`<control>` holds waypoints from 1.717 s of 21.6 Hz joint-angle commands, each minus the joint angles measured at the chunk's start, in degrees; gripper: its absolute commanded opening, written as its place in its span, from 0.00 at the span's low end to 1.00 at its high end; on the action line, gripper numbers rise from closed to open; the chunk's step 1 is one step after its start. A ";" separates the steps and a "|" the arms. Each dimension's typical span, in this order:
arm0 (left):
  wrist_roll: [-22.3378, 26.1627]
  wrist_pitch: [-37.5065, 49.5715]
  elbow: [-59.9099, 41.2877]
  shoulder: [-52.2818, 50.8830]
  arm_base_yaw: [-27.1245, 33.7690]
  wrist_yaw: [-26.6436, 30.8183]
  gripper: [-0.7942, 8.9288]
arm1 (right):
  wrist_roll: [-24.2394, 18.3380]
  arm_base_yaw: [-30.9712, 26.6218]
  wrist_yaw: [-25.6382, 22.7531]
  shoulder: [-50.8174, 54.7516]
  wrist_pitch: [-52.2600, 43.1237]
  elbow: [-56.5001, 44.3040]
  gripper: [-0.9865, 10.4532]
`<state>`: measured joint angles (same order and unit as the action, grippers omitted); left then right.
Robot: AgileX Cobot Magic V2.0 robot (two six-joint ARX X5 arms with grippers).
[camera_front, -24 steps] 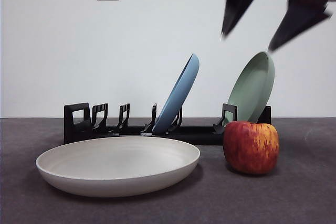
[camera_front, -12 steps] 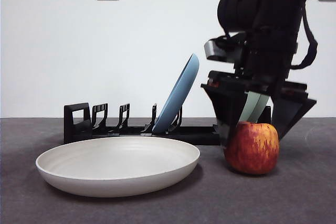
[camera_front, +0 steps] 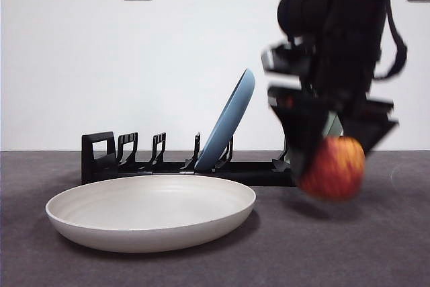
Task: Take the yellow plate from the plate rack,put the plate on the table,take the apple from the table,put the apple in the plate
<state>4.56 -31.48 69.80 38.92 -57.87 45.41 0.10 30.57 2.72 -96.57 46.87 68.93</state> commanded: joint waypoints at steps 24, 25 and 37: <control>-0.09 -4.90 -0.20 -0.07 0.17 -0.11 0.40 | -0.22 19.02 0.17 -17.14 -10.62 12.79 0.09; -0.11 -5.14 -0.20 -0.07 0.17 -0.11 0.40 | -0.22 19.02 0.22 -17.42 -10.45 12.79 0.09; -1.60 -7.91 -0.20 -0.07 0.17 -0.26 0.40 | 0.00 19.04 -0.07 -17.53 -10.36 12.79 0.59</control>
<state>3.92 -39.46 69.80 38.92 -57.84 45.41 0.12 49.50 2.81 -113.12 36.60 81.76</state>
